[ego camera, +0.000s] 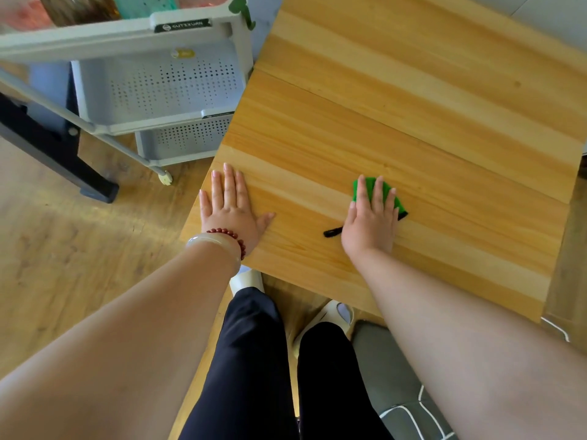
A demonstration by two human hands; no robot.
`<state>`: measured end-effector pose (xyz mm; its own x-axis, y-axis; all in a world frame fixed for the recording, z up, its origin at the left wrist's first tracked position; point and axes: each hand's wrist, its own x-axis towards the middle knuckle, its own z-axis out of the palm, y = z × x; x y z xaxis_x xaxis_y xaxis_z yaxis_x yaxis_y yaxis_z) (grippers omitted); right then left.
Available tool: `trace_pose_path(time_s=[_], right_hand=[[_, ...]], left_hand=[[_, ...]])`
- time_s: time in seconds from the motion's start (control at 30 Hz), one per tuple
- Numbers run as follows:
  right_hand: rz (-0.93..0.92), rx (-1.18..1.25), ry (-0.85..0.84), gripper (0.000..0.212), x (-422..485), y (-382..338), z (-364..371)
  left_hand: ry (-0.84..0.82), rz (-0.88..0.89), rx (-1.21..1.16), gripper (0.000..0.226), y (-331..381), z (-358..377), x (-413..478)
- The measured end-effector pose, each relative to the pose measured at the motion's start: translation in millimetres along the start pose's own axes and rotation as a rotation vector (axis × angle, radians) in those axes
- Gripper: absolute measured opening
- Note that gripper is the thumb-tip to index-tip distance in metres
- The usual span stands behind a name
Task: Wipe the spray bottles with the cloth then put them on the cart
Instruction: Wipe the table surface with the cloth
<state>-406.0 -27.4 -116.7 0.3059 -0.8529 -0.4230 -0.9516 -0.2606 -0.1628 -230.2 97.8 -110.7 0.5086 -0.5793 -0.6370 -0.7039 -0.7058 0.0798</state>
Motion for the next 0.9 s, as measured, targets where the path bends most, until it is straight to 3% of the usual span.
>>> trace_pose_path(time_s=[0.07, 0.2, 0.27, 0.33, 0.47, 0.5, 0.53, 0.57, 0.67, 0.73, 0.8, 0.9], right_hand=[[-0.115, -0.078, -0.028, 0.052, -14, -7, 8], [-0.728, -0.199, -0.137, 0.050, -46, 4, 24], [-0.857, -0.273, -0.198, 0.049, -43, 18, 19], [-0.720, -0.292, -0.175, 0.049, -31, 30, 12], [0.027, 0.004, -0.002, 0.052, -15, 42, 1], [0.119, 0.054, 0.003, 0.053, -17, 39, 3], [0.111, 0.044, 0.004, 0.053, -23, 35, 8], [-0.007, -0.001, 0.015, 0.053, -31, 32, 15], [-0.623, -0.207, -0.052, 0.049, -61, 38, 35], [-0.807, -0.289, -0.098, 0.048, -57, 52, 32], [-0.689, -0.289, -0.081, 0.048, -40, 60, 20], [-0.154, -0.114, -0.023, 0.052, -6, 58, -2]], left_hand=[[0.056, 0.011, -0.042, 0.081, 4, 11, -5], [0.096, -0.020, -0.124, 0.073, 17, 23, -12], [0.086, -0.035, -0.114, 0.078, 18, 23, -11], [0.074, -0.044, -0.073, 0.088, 17, 21, -11], [0.056, -0.059, -0.057, 0.099, 24, 21, -14], [0.059, -0.065, -0.064, 0.100, 27, 22, -14], [0.063, -0.073, -0.071, 0.100, 30, 23, -14], [0.065, -0.081, -0.075, 0.101, 32, 24, -14], [0.065, -0.095, -0.075, 0.101, 35, 26, -12], [0.060, -0.098, -0.065, 0.101, 35, 25, -12], [0.054, -0.104, -0.049, 0.101, 36, 25, -13], [0.044, -0.115, -0.048, 0.101, 39, 24, -13]])
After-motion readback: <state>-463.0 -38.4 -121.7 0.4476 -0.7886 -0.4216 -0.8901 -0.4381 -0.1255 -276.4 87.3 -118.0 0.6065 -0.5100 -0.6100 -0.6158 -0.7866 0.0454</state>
